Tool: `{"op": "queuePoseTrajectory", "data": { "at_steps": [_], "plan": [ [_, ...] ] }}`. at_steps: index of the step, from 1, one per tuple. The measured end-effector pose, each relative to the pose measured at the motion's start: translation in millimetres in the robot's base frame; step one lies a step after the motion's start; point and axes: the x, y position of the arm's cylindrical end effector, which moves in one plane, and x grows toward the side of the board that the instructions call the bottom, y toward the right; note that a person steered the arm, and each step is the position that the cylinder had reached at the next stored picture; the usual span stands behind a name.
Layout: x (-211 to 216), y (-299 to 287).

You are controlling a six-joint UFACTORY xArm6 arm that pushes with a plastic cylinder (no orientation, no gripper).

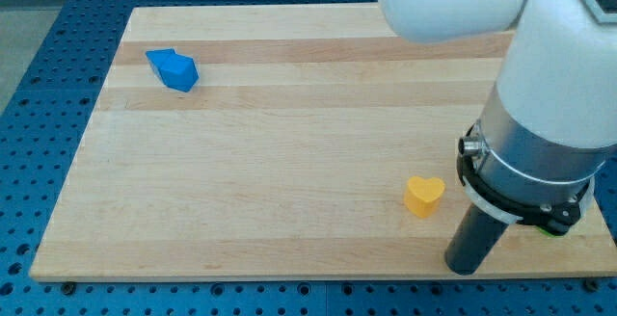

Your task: Point your arm at the green circle

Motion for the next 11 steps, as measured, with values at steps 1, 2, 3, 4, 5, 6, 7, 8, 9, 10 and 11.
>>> {"op": "queuePoseTrajectory", "data": {
  "at_steps": [1,2,3,4,5,6,7,8,9,10,11],
  "plan": [
    [0,0],
    [1,30],
    [1,45],
    [1,54],
    [1,77],
    [-5,76],
    [-6,74],
    [-5,74],
    [1,78],
    [-5,97],
    [-20,115]
  ]
}}
